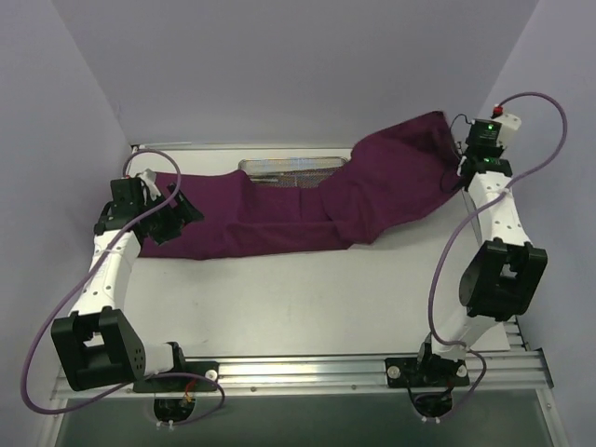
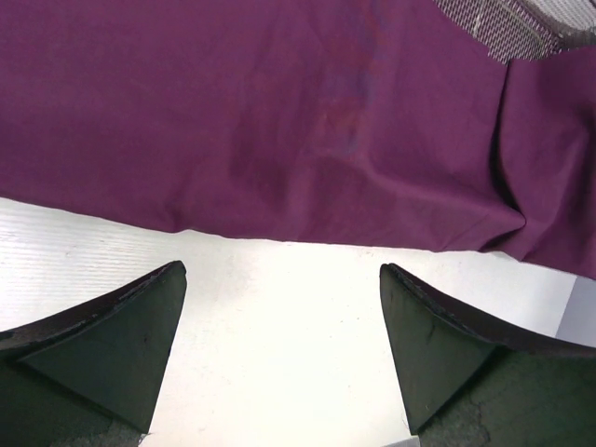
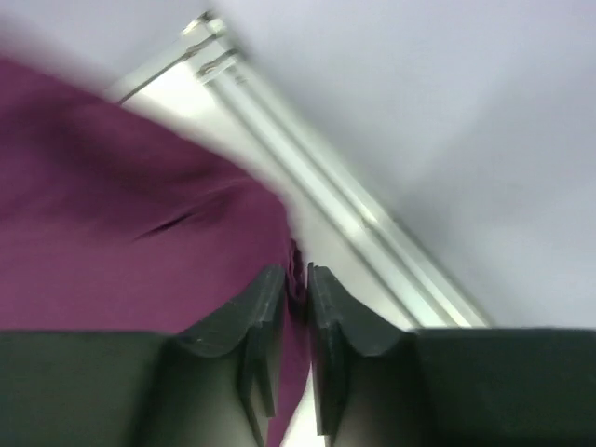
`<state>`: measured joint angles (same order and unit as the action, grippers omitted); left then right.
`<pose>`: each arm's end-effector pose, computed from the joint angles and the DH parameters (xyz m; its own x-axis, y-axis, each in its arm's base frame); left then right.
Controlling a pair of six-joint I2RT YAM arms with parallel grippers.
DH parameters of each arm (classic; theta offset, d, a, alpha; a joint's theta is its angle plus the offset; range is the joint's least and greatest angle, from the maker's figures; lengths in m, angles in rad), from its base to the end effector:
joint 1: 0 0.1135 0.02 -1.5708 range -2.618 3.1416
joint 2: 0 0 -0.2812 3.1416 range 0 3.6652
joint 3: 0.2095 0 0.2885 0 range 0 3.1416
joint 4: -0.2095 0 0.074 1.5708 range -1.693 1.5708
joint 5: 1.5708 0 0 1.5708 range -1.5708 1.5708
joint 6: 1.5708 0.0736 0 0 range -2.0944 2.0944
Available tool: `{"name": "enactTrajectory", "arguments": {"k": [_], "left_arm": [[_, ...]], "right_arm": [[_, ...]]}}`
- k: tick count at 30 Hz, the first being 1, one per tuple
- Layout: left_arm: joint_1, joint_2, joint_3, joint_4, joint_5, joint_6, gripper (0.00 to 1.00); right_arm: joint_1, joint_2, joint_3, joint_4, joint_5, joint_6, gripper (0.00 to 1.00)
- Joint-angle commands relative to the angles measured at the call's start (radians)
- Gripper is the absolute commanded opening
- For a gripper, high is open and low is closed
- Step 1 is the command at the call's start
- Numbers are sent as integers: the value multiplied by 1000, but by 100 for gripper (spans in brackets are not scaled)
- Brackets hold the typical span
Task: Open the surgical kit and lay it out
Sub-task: Open the surgical kit at the center of the board.
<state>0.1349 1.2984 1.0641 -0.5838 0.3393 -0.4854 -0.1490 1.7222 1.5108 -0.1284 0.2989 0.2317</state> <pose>0.3311 0.0202 0.2725 -0.6857 -0.5371 -0.4913 -0.2502 0.8078 -0.5338 0.4784 -0.0937 0.3428 -0.2252 0.2557 -0.9402 0.4810 0.8683 0.1210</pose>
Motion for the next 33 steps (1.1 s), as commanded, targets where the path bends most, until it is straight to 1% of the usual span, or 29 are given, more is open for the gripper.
{"name": "enactTrajectory", "arguments": {"k": [1,2,3,4,5,6,8,10,11,13,14,15,19,20,22,23,26,29,31,33], "left_arm": [[-14,21,-1,65,70,-21,94],[-17,28,11,61,67,-21,94],[-18,30,16,56,60,-19,94],[-18,32,20,50,55,-21,94],[-20,39,33,45,44,-22,94],[-18,45,39,39,38,-25,94],[-20,70,54,22,33,-25,94],[-20,82,65,19,30,-27,94],[-20,94,66,21,30,-27,94],[-20,105,73,24,32,-28,94],[-21,113,76,25,36,-30,94],[-20,117,83,29,49,-36,94],[-31,124,88,58,53,-62,94],[-35,124,86,65,53,-68,94],[-50,130,85,93,69,-84,94],[-57,134,86,99,72,-88,94],[-87,153,96,108,69,-94,94],[-101,162,99,111,66,-101,94],[-106,164,96,116,61,-105,94],[-109,164,93,118,56,-105,94]], "right_arm": [[37,-30,-26,-60,61,-2,20],[35,-23,-23,-75,80,-2,41],[37,-15,-21,-89,83,10,51],[40,2,-12,-92,38,12,67],[48,10,-6,-97,23,23,72],[57,16,3,-99,14,32,74],[106,28,26,-100,25,40,77],[143,43,35,-61,0,32,77],[169,54,43,-27,-83,31,79],[173,104,64,-8,-203,59,79],[174,123,78,21,-334,70,79],[174,141,83,39,-380,86,79],[192,267,133,91,-490,196,80],[196,292,150,96,-504,251,80],[206,351,187,117,-559,288,81],[215,370,196,159,-582,308,81],[226,425,239,162,-583,323,84],[209,468,264,158,-557,379,86],[207,493,285,133,-525,403,86],[212,505,330,58,-462,419,86]]}}
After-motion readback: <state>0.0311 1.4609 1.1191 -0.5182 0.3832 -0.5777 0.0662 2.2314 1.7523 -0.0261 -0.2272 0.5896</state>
